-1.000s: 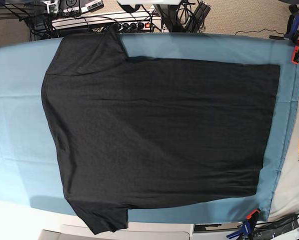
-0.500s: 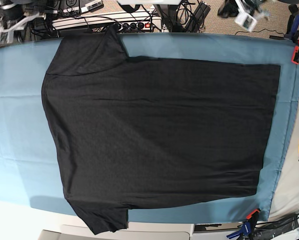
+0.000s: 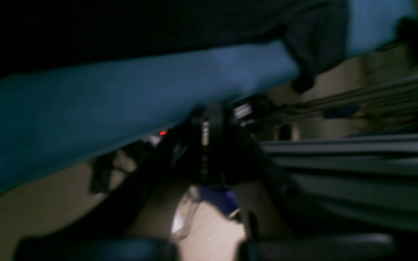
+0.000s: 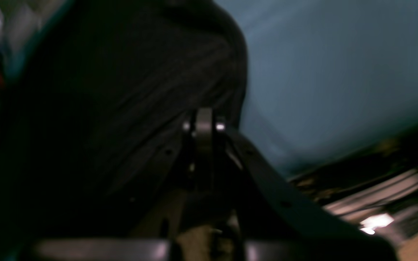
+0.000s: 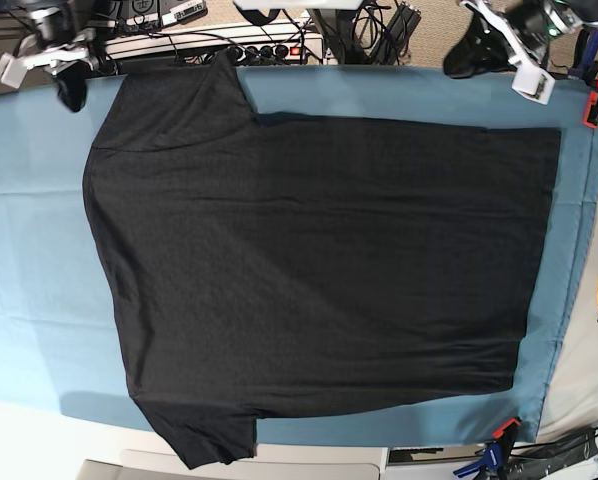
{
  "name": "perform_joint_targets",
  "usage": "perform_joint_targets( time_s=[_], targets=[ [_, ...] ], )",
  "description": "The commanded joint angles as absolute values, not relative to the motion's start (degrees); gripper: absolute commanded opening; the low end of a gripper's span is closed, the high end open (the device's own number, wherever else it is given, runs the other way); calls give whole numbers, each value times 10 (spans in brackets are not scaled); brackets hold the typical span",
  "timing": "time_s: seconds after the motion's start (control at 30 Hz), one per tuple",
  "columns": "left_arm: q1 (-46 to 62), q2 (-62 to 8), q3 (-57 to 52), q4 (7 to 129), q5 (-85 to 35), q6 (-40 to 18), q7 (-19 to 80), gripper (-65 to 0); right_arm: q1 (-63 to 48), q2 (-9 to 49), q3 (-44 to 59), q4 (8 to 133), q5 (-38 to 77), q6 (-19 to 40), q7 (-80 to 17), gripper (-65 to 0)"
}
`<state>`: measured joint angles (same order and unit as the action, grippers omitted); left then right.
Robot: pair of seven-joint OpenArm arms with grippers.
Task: Fold the T-shirt properly
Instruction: 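Move both grippers down toward the shirt's shoulder corners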
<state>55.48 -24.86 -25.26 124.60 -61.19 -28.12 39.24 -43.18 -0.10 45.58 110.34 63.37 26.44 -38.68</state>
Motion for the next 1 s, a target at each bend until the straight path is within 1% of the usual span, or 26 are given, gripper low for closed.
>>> perform_joint_targets(
  time_s=[0.0,0.1,0.13,0.2,0.27,0.3,0.4,0.53,0.7,0.83,0.97],
  targets=[
    [560,-253,-257,1254,-631,-283,384,-607,-435,6,461,1105,663,271,-376,-637],
    [556,-252,-257,1254,-620,-281,377,-607,-435,8,463,1094,674,269,-377,-637],
    [551,-251,-257,1254,-607,-272,373,-607,-435,8,464,1094,677,265,-376,-637],
    [539,-240,-257,1254,-581,-212,358,-607,-434,8,465,1094,682,260,-375,-637],
    [521,-223,-257,1253,-548,-159,350,-607,-429,8,466,1094,681,236,-373,-637],
    [514,-215,-257,1253,-534,-145,345,-607,-427,8,466,1094,681,221,-369,-637],
    [493,-193,-257,1253,-516,-131,338,-607,-424,8,466,1094,679,173,-361,-637],
    [469,-170,-257,1252,-489,-101,329,-607,-413,8,466,1094,668,141,-356,-637],
    [448,-162,-257,1232,-458,-101,317,-607,-392,9,466,1094,655,140,-350,-637],
    [410,-162,-267,1168,-448,-101,315,-607,-384,26,466,1094,642,141,-343,-637],
    [367,-166,-305,1096,-475,-110,321,-608,-384,53,466,1094,631,141,-341,-637]
  ],
)
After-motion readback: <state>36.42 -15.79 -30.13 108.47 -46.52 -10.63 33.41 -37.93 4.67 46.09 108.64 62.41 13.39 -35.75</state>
